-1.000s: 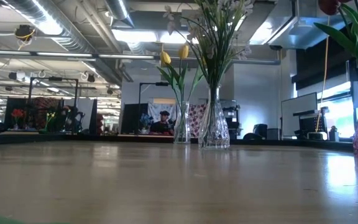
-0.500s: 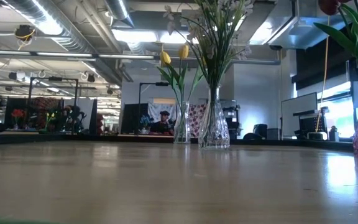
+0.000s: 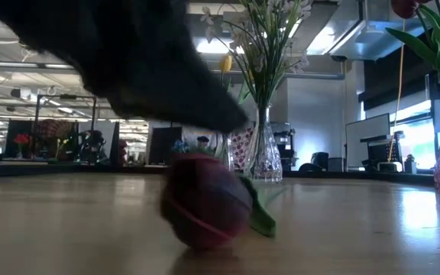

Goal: Sort flowers into vase by color
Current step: Put the red flower into the pink vase, then return to Home Position

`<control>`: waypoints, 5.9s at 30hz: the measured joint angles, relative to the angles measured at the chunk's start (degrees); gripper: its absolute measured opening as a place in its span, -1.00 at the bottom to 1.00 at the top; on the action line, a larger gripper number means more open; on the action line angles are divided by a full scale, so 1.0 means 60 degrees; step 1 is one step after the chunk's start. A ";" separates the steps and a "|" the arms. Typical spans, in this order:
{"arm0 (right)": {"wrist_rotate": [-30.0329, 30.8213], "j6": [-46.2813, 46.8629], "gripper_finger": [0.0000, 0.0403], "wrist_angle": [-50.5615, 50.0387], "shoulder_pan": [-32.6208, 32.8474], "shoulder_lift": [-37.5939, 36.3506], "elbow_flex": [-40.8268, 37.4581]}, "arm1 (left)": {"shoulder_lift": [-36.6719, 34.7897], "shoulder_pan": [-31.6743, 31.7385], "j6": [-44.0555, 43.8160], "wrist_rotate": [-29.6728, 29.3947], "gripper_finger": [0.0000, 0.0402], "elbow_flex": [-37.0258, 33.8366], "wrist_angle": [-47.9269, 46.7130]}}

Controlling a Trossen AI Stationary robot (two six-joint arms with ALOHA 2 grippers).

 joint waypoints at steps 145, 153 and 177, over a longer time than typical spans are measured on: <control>-0.6522 -0.4717 -0.98 0.0934 -0.6788 -1.3989 -0.7318 | -0.1794 0.1813 0.2289 -0.2585 -0.56 -0.0004 0.1529; -0.6510 -0.5005 -0.98 -0.0274 -0.6788 -1.3989 -0.7315 | -0.1812 0.1689 0.3127 -0.1973 -0.56 -0.0004 0.2722; -0.6049 -0.2958 -0.13 -0.3907 -0.6788 -1.3871 -0.5907 | -0.3917 0.2130 0.4281 -0.0293 -0.56 0.0003 0.0680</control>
